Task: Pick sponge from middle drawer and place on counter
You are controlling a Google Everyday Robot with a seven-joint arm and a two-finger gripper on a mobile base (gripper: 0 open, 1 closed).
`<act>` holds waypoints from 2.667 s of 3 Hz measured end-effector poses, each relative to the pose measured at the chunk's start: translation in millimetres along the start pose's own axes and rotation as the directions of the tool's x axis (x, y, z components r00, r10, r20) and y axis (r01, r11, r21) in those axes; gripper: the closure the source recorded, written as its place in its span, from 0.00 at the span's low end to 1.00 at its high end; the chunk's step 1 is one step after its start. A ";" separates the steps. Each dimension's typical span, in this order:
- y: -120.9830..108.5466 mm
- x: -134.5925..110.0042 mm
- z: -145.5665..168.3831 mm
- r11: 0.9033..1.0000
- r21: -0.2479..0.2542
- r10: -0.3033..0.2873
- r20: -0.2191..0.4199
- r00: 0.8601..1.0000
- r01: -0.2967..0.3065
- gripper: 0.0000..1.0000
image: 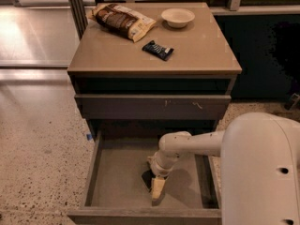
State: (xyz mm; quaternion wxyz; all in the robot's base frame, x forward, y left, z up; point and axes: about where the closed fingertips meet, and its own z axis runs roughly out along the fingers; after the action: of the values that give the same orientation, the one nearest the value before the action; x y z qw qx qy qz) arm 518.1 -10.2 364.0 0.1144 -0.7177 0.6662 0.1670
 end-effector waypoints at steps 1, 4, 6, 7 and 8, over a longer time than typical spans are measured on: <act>-3.0 5.8 12.3 1.000 -0.013 0.018 -0.005 1.000 -0.018 0.00; -3.1 6.2 13.1 1.000 -0.014 0.019 -0.005 1.000 -0.019 0.64; -2.8 4.5 9.3 1.000 -0.014 0.018 -0.005 1.000 -0.019 1.00; 8.4 -10.0 -21.3 0.999 -0.038 -0.030 0.048 0.998 0.032 1.00; 38.7 -41.8 -101.3 0.990 -0.053 -0.126 0.116 0.985 0.133 1.00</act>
Offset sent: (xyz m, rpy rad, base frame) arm 0.0020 -0.0003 -0.0123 -0.0063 0.0164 -0.0098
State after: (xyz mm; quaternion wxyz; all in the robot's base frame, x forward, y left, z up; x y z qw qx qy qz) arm 486.0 -14.3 475.7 0.1405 -0.7522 0.6052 0.2195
